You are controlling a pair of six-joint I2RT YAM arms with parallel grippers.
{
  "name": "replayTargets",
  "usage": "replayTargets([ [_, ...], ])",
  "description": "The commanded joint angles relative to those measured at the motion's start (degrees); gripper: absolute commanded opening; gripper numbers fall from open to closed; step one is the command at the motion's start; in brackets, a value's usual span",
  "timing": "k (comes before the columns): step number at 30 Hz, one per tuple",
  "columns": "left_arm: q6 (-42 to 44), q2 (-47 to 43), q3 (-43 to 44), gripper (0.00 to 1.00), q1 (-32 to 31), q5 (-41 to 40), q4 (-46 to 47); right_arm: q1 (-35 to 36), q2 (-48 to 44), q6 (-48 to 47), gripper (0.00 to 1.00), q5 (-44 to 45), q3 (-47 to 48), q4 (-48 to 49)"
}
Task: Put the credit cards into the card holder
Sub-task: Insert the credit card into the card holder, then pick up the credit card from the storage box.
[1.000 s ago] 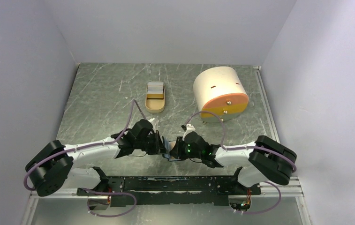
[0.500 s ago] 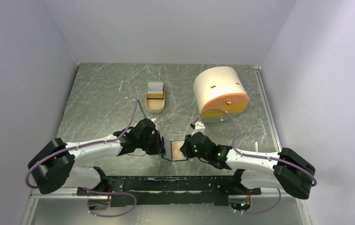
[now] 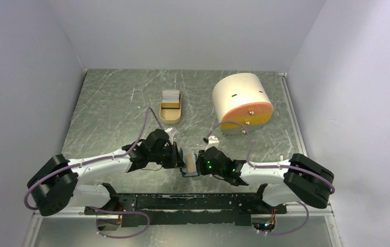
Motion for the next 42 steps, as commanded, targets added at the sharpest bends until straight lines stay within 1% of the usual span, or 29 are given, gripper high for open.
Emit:
replayTargets([
  [1, 0.1, 4.1, 0.0, 0.09, -0.3, 4.5, 7.3, 1.0, 0.6, 1.2, 0.21, -1.1, -0.8, -1.0],
  [5, -0.1, 4.9, 0.5, 0.09, -0.3, 2.2, 3.4, 1.0, -2.6, 1.1, 0.23, 1.8, -0.8, -5.0],
  [11, -2.0, 3.0, 0.6, 0.09, -0.3, -2.3, -3.8, 0.9, -11.4, -0.9, 0.31, 7.1, 1.5, -14.4],
  [15, -4.9, -1.1, -2.8, 0.10, -0.1, -3.8, -3.4, 0.8, -16.3, -4.5, 0.38, 9.1, 4.4, -18.5],
  [18, -5.7, -2.1, -3.2, 0.10, 0.7, -5.3, -6.3, 0.6, -17.9, -9.1, 0.47, 10.0, 7.0, -18.4],
  [20, -6.1, -1.9, -2.8, 0.10, 1.6, -6.6, -9.2, 0.4, -17.2, -13.1, 0.53, 10.5, 10.1, -18.0],
  [22, -6.5, -1.8, -3.0, 0.10, 2.8, -7.1, -10.8, -0.7, -15.1, -17.0, 0.57, 11.1, 14.4, -18.1],
  [27, -7.7, -5.1, -5.5, 0.12, 6.1, -7.6, -11.5, -5.7, -6.3, -27.1, 0.61, 7.2, 25.7, -17.0],
  [32, -7.1, -9.4, -9.1, 0.13, 8.5, -5.1, -9.1, -12.9, 5.6, -35.9, 0.65, -2.4, 37.7, -15.0],
  [34, -7.2, -10.2, -10.3, 0.13, 8.6, -4.5, -8.1, -14.0, 10.9, -41.2, 0.66, -4.0, 42.5, -14.7],
  [38, -6.1, -10.9, -10.9, 0.14, 8.7, -3.3, -6.6, -15.2, 21.4, -49.3, 0.67, -5.8, 52.6, -18.0],
  [42, -4.1, -11.3, -11.8, 0.14, 8.7, -0.4, -3.0, -15.9, 30.6, -55.9, 0.68, -6.2, 61.9, -18.9],
])
